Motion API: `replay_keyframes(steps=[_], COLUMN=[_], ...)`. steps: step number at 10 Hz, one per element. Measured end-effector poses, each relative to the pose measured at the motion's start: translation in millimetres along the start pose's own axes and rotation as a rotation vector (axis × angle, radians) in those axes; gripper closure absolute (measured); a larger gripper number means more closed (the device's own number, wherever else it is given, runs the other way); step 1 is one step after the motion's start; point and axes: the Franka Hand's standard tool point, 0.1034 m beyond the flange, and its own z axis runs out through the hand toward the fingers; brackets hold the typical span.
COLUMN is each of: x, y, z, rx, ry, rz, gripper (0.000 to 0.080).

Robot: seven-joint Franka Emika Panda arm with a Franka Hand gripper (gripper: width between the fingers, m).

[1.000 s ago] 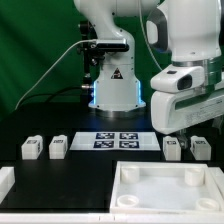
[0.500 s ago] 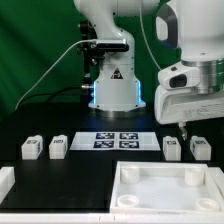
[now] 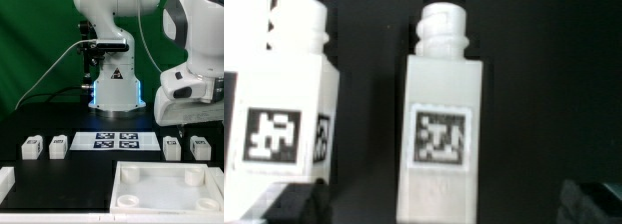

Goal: Assemble one leg

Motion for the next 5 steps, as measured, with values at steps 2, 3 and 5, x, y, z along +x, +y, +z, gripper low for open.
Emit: replay_keyframes(steps=[2,3,5], x=[4.4,6.9,13.3], y=[-4.5,-1.7,-4.1], z=[10.7,17.3,24.5], rx=[0.002,0.004,0.008], ry=[-0.198,-0.269,-0.268], rz=[0.065,0.071,0.071], gripper=[0.0151,0.0151,0.0151])
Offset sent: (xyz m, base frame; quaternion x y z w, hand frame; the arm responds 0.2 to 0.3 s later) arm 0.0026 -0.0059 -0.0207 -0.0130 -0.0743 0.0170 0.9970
